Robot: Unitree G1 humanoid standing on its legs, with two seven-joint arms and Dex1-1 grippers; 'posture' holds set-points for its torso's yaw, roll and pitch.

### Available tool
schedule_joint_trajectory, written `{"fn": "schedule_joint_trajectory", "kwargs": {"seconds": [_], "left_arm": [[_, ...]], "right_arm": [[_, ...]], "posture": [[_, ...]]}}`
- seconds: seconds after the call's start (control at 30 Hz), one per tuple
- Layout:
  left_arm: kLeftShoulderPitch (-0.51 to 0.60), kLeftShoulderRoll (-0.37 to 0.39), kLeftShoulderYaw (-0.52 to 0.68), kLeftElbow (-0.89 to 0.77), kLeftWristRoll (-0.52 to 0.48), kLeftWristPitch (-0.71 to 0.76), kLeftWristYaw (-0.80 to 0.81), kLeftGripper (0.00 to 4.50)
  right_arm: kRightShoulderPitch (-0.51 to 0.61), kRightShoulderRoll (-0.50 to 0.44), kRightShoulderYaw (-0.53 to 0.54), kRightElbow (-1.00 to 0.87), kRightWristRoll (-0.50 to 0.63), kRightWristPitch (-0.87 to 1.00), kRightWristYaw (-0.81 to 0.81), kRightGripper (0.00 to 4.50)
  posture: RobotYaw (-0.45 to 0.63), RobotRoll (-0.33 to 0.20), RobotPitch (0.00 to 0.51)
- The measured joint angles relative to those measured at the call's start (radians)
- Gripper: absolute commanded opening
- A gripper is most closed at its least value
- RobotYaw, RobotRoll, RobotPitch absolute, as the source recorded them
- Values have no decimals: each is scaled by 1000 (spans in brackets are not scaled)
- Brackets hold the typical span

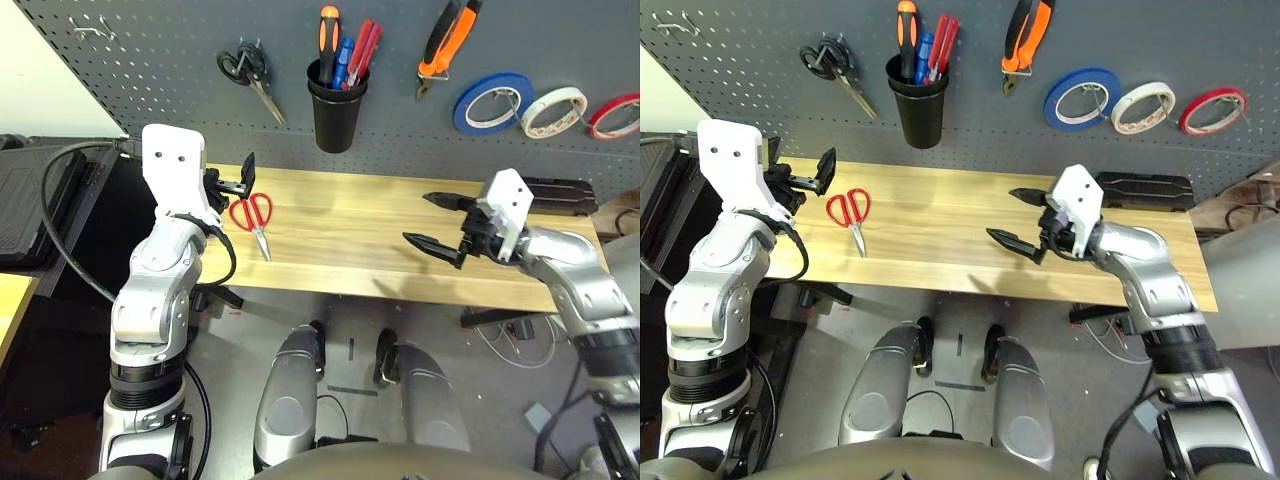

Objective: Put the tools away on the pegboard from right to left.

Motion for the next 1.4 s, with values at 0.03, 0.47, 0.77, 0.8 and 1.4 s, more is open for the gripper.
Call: {"fn": "schedule_joint_trajectory", "kwargs": {"seconds": [0.03,0.47,0.77,0.8,1.4], "left_arm": [[0,-10,0,22,12,0,12,4472],[-62,-24,-39,316,109,4,53,4472],[-153,-38,-36,593,143,-90,88,4472],[-166,-42,-34,625,143,-103,94,4472],[-473,-47,11,1299,146,-414,206,4103]], "right_arm": [[-17,15,11,22,-16,-4,-4,4500],[-99,142,129,180,-151,-34,-54,4500],[-125,213,171,212,-202,-31,-72,4500],[-125,218,176,212,-205,-28,-73,4500],[-95,210,184,114,-219,60,-92,4500]], "posture": [[256,0,263],[251,0,326],[226,0,359],[223,0,361],[128,0,370]]}}
